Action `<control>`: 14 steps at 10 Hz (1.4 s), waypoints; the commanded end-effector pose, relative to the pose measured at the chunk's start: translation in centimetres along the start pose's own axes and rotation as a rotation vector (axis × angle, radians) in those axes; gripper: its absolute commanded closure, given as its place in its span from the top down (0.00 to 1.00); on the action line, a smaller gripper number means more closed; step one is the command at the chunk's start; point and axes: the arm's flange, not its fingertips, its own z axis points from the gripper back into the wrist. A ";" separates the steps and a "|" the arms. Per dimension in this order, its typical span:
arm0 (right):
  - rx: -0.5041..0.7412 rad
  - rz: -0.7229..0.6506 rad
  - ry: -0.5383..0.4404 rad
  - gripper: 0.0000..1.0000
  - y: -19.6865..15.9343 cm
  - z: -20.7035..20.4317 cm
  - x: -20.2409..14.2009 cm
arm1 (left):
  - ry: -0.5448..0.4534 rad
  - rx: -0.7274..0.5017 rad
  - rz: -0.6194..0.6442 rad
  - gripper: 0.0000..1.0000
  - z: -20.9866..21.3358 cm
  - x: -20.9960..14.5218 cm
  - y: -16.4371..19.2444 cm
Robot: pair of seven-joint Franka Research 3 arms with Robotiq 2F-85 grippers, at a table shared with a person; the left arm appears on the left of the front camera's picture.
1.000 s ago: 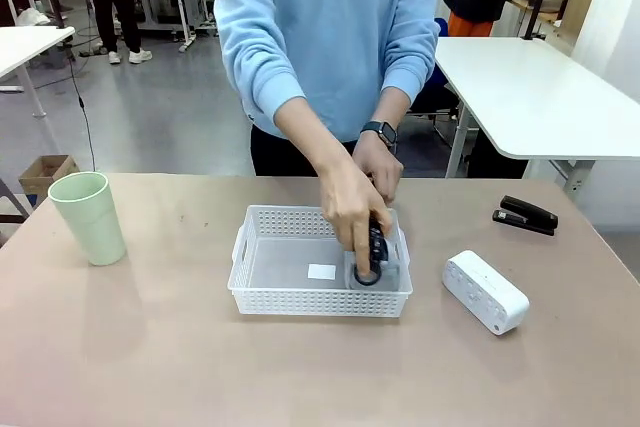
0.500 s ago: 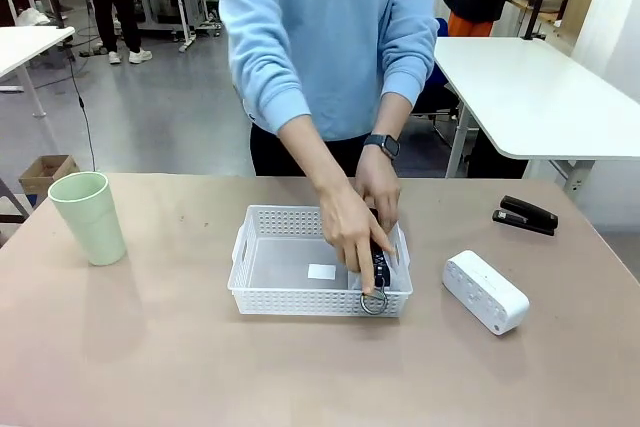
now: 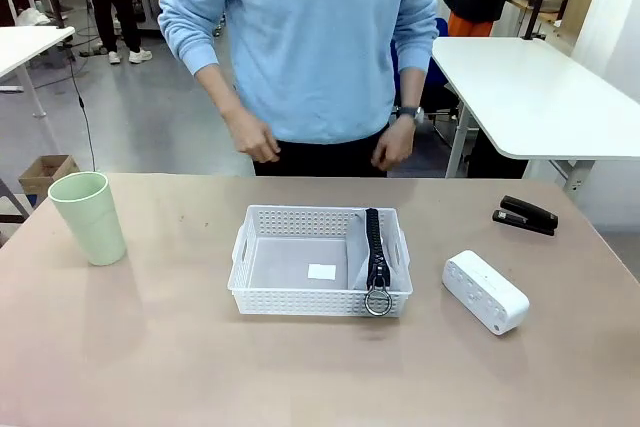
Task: Efficiently arrange items inside the basket to fit them all.
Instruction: Pick up the Digital clock and place it inside the Organizing basket.
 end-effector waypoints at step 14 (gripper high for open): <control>-0.499 0.048 0.202 1.00 12.2 -14.9 -1.4 | -0.012 -0.017 -0.021 1.00 0.2 0.3 -0.1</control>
